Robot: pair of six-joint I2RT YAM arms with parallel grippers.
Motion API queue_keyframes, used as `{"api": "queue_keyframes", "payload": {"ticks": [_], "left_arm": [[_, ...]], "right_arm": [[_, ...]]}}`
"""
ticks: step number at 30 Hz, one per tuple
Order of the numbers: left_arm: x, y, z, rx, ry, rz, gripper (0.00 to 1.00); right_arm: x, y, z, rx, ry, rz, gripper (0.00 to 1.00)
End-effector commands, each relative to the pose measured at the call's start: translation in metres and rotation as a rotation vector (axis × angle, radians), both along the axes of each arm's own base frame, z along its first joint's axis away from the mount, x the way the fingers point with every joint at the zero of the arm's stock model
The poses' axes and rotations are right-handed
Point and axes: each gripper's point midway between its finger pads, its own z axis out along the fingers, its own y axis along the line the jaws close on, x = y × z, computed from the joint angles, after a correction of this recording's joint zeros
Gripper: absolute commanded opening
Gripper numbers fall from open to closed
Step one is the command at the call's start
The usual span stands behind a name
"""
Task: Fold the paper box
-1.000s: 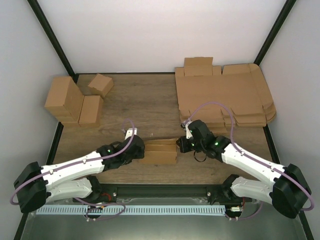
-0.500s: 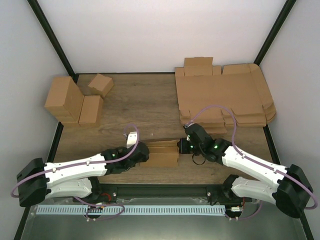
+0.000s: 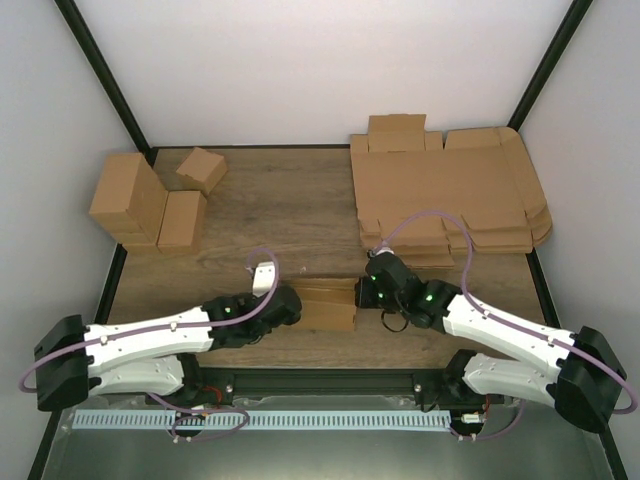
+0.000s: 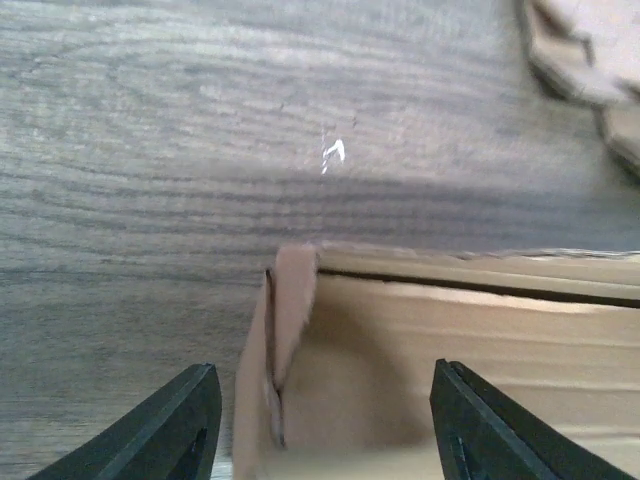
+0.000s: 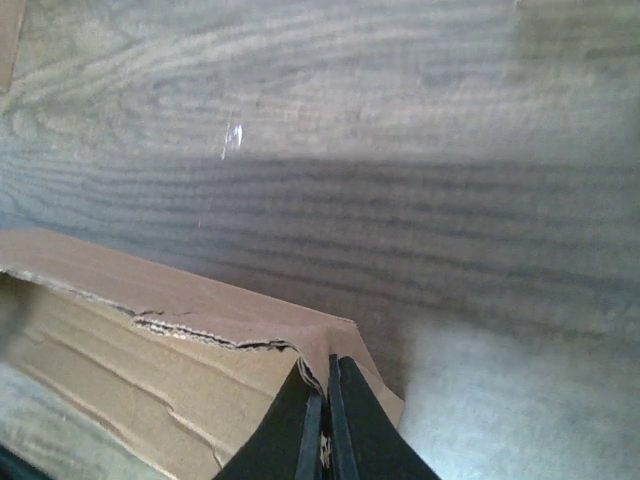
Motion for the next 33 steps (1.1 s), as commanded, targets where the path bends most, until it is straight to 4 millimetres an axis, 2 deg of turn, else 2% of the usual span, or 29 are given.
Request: {"api": "queue_keyframes", "payload": {"ticks": [1, 5, 9, 11, 14, 19, 24, 28, 30, 33], "left_arm": [[0.015, -0.001, 0.05, -0.079, -0.099, 0.016, 0.65], [0.028, 0.001, 0.08, -0.154, -0.129, -0.022, 0.76], [0.033, 0.005, 0.095, -0.19, -0.128, -0.065, 0.85], [0.037, 0.008, 0.096, -0.207, -0.11, -0.094, 0.86], [0.046, 0.015, 0.087, -0.23, -0.066, -0.126, 0.87], [0.049, 0.022, 0.067, -0.236, -0.021, -0.152, 0.95], [0.04, 0.013, 0.065, -0.292, -0.047, -0.227, 1.0], [0.043, 0.015, 0.066, -0.209, -0.074, -0.277, 1.0], [0.047, 0.011, 0.077, -0.148, -0.083, -0.329, 1.0], [0.052, 0.004, 0.083, -0.024, -0.084, -0.447, 1.0]], "right_arm": [[0.038, 0.003, 0.045, 0.001, -0.281, -0.036, 0.02], [0.06, 0.001, 0.064, -0.026, -0.488, -0.052, 0.01], [0.075, 0.007, 0.075, -0.063, -0.628, -0.029, 0.01], [0.076, 0.02, 0.076, -0.085, -0.703, 0.065, 0.01], [0.079, 0.034, 0.071, -0.109, -0.776, 0.187, 0.01], [0.093, 0.031, 0.06, -0.064, -0.805, 0.228, 0.01], [0.097, 0.032, 0.052, -0.013, -0.795, 0.265, 0.01], [0.093, 0.034, 0.048, -0.026, -0.828, 0.314, 0.01], [0.094, 0.036, 0.044, -0.035, -0.819, 0.347, 0.01], [0.092, 0.038, 0.041, -0.034, -0.816, 0.389, 0.01]]}}
